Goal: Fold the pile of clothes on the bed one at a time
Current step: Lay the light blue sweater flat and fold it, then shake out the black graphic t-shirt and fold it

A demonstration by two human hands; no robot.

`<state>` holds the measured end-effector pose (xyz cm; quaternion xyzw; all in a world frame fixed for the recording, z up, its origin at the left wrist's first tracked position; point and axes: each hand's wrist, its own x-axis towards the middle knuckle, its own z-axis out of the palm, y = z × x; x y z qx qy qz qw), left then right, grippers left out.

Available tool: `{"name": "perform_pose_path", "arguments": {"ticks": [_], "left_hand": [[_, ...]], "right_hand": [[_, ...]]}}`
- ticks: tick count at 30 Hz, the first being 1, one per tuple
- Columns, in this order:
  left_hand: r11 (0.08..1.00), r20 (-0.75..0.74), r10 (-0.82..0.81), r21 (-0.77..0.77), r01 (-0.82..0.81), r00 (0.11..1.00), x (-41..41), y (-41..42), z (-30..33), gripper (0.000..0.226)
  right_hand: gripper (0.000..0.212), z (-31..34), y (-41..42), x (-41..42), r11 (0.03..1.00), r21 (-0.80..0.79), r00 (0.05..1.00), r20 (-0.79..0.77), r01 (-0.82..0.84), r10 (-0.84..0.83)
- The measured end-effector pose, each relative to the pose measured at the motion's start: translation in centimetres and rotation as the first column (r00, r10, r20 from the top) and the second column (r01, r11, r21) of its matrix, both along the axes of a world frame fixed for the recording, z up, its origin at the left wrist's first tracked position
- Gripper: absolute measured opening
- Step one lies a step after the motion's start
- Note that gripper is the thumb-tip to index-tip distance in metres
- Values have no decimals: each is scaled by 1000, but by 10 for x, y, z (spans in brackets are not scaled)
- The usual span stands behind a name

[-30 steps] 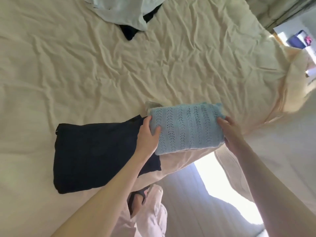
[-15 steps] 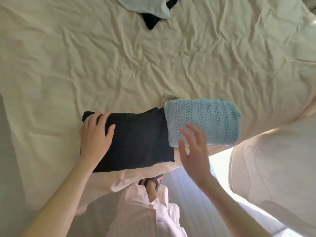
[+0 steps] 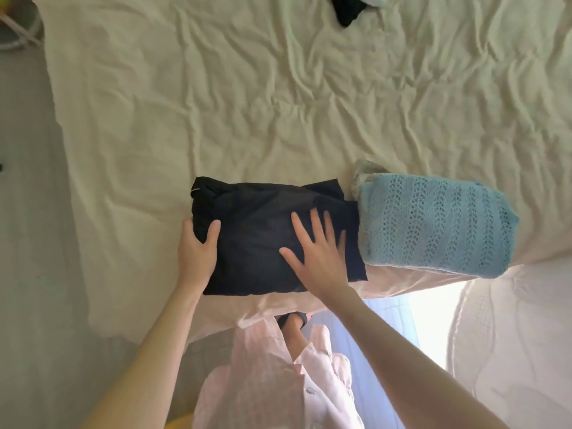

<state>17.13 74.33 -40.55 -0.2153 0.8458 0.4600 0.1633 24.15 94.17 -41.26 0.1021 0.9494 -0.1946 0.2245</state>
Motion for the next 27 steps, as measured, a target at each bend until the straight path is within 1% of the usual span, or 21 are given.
{"name": "perform_pose_path", "arguments": {"ticks": [3,5,7,10,14,16,18,20,22,27], "left_hand": [[997,-143,65,-35,-70,988,8,-3,6,34],[990,-184,114,-55,-126,976,9,-4,8,34],[988,-147,116,-82,-129,982,8,-4,7,33],[992,-76,57,-106,-65,995,3,-3,5,33],[995,-5,22,-100,-22,1000,3,-10,7,32],[995,9,-33,-98,34,999,8,-14,13,32],[988,-2,-104,-112,103,995,14,-21,19,34],[980,5,-142,-140,142,990,18,-31,27,43],[979,14,-123,-163,124,992,27,-42,36,51],[977,-67,-125,-182,111,990,52,-66,62,48]], "right_hand": [[67,4,-4,-9,1000,8,994,-111,-21,22],[64,3,-6,-12,999,32,983,-179,-43,48],[62,-1,-8,-13,996,54,988,-134,-67,74],[64,-8,-9,-13,994,70,996,-14,-83,84],[63,0,-7,-13,995,58,996,-7,-86,87],[61,9,-4,-12,994,71,995,-31,-88,90],[60,21,-2,-10,995,58,993,-86,-77,82],[59,33,-3,-11,997,25,986,-145,-74,77],[58,44,-5,-8,996,-10,980,-177,-90,87],[57,72,-19,1,988,-86,963,-250,-126,101]]}}
